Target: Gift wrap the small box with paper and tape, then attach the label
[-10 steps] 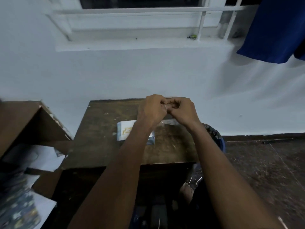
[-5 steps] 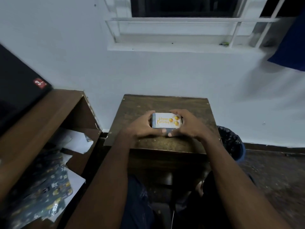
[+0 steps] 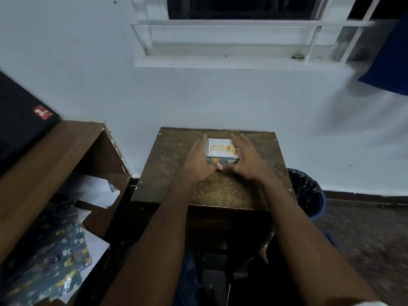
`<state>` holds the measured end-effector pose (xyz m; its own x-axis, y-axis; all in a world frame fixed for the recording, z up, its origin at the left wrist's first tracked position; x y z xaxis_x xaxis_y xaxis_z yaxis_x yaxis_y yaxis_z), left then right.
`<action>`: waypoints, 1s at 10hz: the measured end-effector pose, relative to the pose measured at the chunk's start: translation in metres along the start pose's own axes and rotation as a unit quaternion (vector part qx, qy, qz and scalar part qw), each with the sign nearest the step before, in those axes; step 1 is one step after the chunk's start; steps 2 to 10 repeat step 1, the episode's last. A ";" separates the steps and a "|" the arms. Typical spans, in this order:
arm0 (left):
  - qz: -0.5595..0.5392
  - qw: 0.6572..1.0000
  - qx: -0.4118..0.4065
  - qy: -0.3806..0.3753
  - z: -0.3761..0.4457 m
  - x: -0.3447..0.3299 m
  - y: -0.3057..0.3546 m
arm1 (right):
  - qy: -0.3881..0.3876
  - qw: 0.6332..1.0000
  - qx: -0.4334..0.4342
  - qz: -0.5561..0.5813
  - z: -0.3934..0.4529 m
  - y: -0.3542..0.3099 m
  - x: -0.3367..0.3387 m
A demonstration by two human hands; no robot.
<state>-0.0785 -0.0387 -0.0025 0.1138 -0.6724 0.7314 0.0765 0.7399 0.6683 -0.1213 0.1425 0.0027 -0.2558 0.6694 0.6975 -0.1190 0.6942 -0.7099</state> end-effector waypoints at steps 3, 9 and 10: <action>0.013 0.995 -0.015 0.100 -0.024 0.010 0.016 | 0.019 0.998 -0.006 0.065 -0.016 -0.007 0.006; 0.013 0.995 -0.015 0.100 -0.024 0.010 0.016 | 0.019 0.998 -0.006 0.065 -0.016 -0.007 0.006; 0.013 0.995 -0.015 0.100 -0.024 0.010 0.016 | 0.019 0.998 -0.006 0.065 -0.016 -0.007 0.006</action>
Point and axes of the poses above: each hand's wrist, its own z-axis towards the middle knuckle, its own x-axis out of the back of the hand, y = z × x, the point moved 4 cm from there along z, towards the middle knuckle, and after that the axes turned 9 degrees about -x, right-handed, at the moved point
